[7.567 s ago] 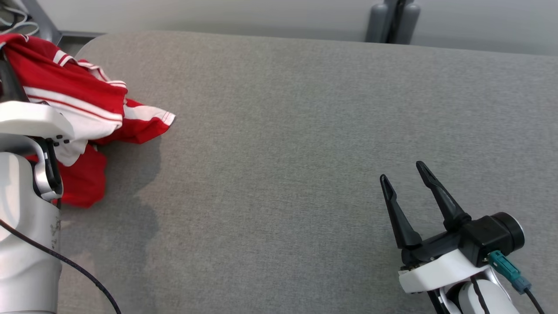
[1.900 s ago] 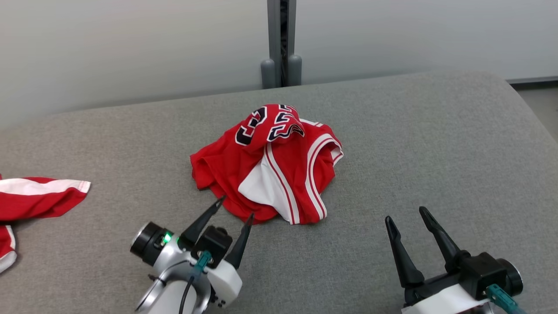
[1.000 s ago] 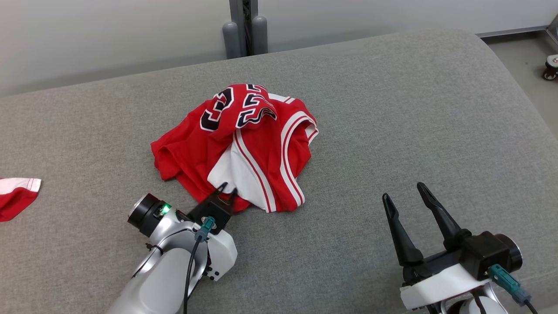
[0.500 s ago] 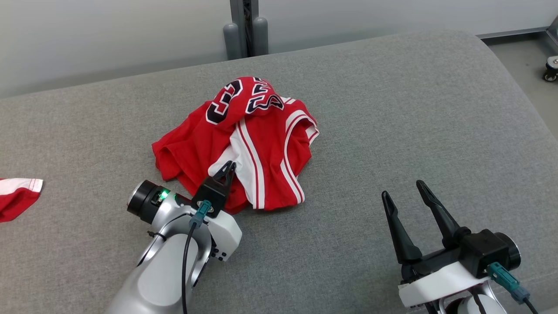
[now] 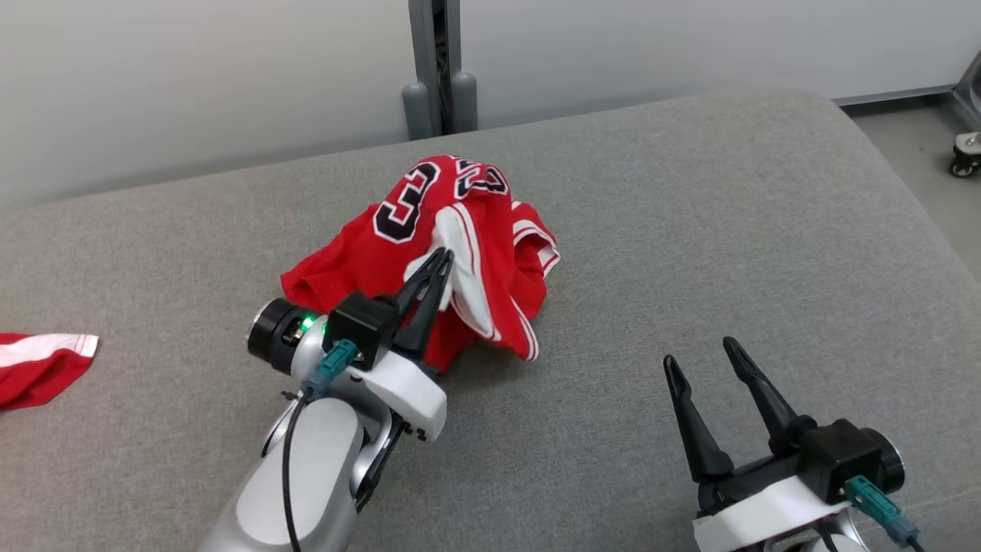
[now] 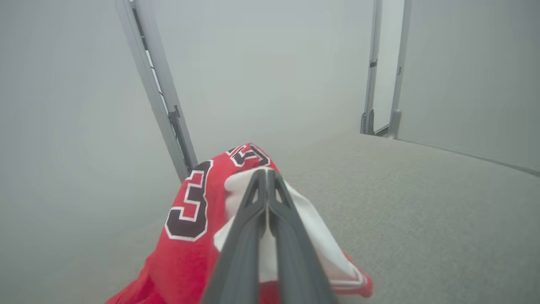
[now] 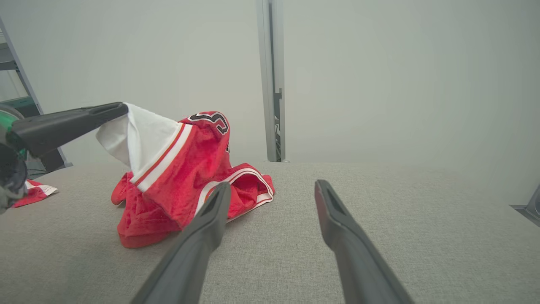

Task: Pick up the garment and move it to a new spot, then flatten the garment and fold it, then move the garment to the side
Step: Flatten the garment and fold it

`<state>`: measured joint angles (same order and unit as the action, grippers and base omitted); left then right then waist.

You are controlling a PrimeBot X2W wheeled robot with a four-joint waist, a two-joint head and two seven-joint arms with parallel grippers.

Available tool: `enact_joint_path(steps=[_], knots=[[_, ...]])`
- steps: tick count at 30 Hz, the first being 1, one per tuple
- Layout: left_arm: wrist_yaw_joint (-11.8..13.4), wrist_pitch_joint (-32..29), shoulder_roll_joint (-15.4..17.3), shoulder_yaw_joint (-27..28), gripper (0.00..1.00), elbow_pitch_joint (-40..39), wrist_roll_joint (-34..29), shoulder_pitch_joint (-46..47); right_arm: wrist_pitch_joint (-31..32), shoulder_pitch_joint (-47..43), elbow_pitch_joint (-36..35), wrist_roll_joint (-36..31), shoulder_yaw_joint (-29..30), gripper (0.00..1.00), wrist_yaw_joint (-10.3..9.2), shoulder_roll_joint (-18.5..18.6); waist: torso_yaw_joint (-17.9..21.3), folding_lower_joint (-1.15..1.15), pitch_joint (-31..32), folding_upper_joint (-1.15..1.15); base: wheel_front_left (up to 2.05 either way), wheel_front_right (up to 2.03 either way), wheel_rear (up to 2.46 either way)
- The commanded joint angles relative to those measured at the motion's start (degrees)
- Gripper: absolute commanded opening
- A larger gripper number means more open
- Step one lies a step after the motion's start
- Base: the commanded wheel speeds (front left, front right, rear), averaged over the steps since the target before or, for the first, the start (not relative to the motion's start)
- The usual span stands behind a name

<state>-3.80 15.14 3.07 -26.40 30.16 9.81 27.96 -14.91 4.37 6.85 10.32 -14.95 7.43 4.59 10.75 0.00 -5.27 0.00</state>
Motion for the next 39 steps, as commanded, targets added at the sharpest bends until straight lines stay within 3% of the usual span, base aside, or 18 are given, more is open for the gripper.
enact_joint_path(steps=[1, 7, 15, 23, 31, 39], knots=[[-1.0, 0.1, 0.1, 0.0, 0.0, -1.4, 2.4, 0.6, -0.4, -0.4, 0.3, 0.2, 0.0, 1.0, 0.12, 0.1, 0.5, 0.0, 1.1, 0.0, 0.0, 0.0, 0.0], [-2.4, 0.1, 0.0, -5.7, 0.0, -6.1, 15.6, 6.3, -0.3, -1.0, 0.7, 0.4, -0.6, 1.0, 0.12, -0.4, 2.7, 0.0, 3.2, 0.0, 0.0, 0.0, 0.0], [2.6, 0.1, -0.1, -11.6, 0.0, -6.3, 30.4, 21.2, -0.4, -0.2, 1.2, 1.0, -2.4, 1.0, 0.12, -1.3, 8.3, 0.0, 3.8, 0.0, 0.0, 0.0, 0.0], [5.5, 0.1, 0.0, -11.4, 0.0, -0.7, 37.1, 36.5, -0.4, 0.6, 1.9, 1.2, -3.2, 1.0, 0.12, -1.6, 11.7, 0.0, 3.7, 0.0, 0.0, 0.0, 0.0], [2.6, 0.1, 0.0, -8.8, 0.0, 5.9, 41.5, 41.5, -0.4, 0.4, 1.7, 0.9, -2.7, 1.0, 0.12, -1.6, 9.8, 0.0, 3.3, 0.0, 0.0, 0.0, 0.0], [2.2, -0.1, 1.2, -4.4, 0.0, 22.4, 45.8, 31.0, -0.4, -1.2, 1.7, 0.8, -1.8, 1.0, 0.12, -1.6, 4.3, 0.0, 3.6, 0.0, 0.0, 0.0, 0.0]])
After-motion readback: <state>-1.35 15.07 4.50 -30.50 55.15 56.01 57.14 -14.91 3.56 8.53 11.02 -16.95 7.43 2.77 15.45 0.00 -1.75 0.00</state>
